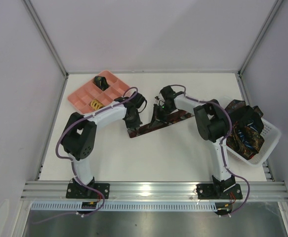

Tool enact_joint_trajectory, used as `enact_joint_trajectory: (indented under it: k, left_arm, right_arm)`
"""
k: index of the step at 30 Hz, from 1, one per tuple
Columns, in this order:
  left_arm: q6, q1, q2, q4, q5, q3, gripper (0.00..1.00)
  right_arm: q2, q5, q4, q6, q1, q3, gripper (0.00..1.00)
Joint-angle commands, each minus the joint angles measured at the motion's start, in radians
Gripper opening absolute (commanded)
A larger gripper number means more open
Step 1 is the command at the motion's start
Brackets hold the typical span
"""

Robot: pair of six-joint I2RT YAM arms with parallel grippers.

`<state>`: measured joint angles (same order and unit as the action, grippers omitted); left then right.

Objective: Roll the ties
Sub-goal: Roll the tie

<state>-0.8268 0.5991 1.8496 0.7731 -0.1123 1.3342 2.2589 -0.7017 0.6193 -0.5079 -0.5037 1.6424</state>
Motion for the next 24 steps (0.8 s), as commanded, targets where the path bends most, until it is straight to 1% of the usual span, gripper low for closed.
enact_joint_trajectory:
  k: [1,5,9,12,13,15,16,19,24]
  left_arm:
    - [0.026,0.018,0.033,0.018,-0.012,0.051,0.00]
    - [0.035,0.027,0.057,-0.004,0.017,0.069,0.00]
    - [0.051,0.025,0.079,-0.067,0.103,0.063,0.01]
    - [0.058,0.027,0.079,-0.126,0.152,0.042,0.13]
    - [0.060,0.027,0.068,-0.135,0.160,0.033,0.20]
    - [0.071,0.024,0.050,-0.170,0.172,0.005,0.28]
    - [0.075,0.024,0.040,-0.175,0.169,-0.003,0.34]
    - [0.090,0.024,0.004,-0.187,0.151,-0.027,0.38]
    - [0.121,0.021,-0.032,-0.192,0.149,-0.043,0.43]
  right_arm:
    - [-0.058,0.022,0.000,0.039,0.050,-0.041,0.00]
    - [-0.055,0.011,-0.047,0.013,0.065,-0.088,0.00]
    - [-0.044,-0.012,-0.070,-0.003,0.062,-0.101,0.00]
    - [-0.042,-0.007,-0.072,0.002,0.063,-0.096,0.00]
    - [-0.041,-0.008,-0.072,0.003,0.063,-0.093,0.00]
    - [-0.041,-0.010,-0.069,0.008,0.067,-0.089,0.00]
    - [-0.041,-0.009,-0.067,0.009,0.065,-0.085,0.00]
    - [-0.039,0.001,-0.050,0.025,0.068,-0.075,0.00]
    - [-0.053,0.024,-0.021,0.045,0.079,-0.059,0.00]
